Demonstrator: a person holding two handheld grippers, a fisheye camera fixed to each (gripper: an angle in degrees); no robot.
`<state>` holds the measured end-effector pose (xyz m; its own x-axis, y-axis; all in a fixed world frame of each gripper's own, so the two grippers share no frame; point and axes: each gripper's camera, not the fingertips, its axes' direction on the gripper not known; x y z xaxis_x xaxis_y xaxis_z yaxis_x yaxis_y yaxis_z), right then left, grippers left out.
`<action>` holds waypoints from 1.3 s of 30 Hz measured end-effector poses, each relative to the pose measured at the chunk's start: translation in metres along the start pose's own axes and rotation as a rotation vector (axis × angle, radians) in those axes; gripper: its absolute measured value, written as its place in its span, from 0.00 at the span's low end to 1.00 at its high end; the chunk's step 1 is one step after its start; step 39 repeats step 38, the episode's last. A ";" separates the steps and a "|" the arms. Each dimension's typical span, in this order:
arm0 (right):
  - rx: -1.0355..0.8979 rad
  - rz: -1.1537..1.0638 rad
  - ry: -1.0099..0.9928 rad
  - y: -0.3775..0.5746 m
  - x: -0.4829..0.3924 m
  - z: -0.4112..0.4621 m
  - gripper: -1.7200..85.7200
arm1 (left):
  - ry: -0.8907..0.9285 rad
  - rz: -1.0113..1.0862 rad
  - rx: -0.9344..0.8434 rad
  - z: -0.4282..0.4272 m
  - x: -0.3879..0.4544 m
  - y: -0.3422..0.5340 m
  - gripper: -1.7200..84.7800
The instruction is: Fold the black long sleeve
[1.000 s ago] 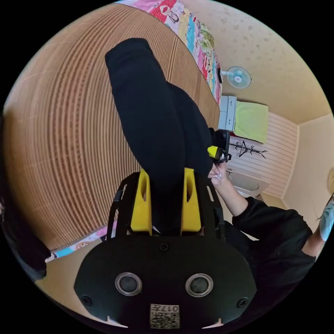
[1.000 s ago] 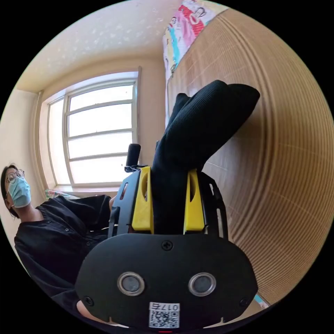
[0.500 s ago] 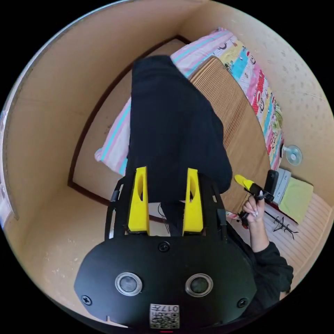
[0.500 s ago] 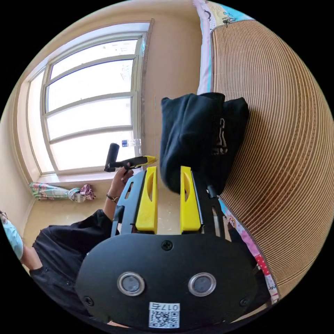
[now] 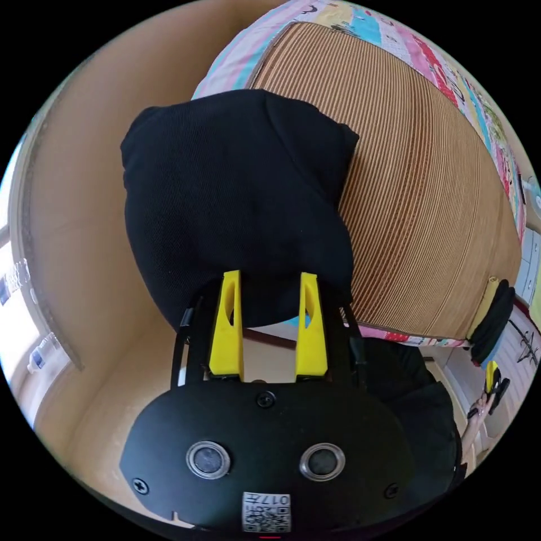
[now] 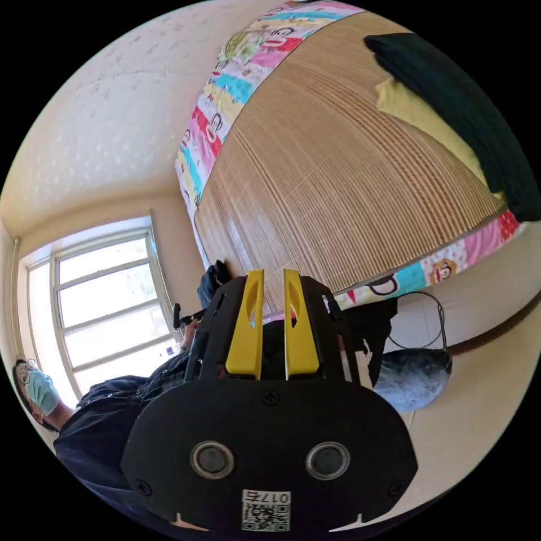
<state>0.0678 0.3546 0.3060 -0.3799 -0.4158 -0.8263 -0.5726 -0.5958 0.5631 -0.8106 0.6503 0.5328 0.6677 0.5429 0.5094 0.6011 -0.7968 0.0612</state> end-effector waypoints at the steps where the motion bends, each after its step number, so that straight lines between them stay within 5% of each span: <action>1: 0.063 0.050 -0.013 0.020 0.019 -0.014 0.09 | -0.029 0.028 -0.006 0.003 0.007 0.001 0.19; 4: 0.178 0.186 -0.078 0.075 0.066 -0.025 0.08 | -0.109 0.121 -0.019 0.012 0.021 0.010 0.18; 12: 0.270 0.619 -0.180 0.207 0.187 0.024 0.07 | 0.184 -0.143 0.070 -0.013 -0.024 0.039 0.11; 19: 0.309 0.841 -0.115 0.259 0.239 0.022 0.06 | 0.174 -0.160 0.239 -0.038 -0.027 0.069 0.09; 39: 0.331 0.555 -0.231 0.163 0.321 -0.066 0.11 | 0.332 0.101 0.337 -0.008 0.231 0.225 0.07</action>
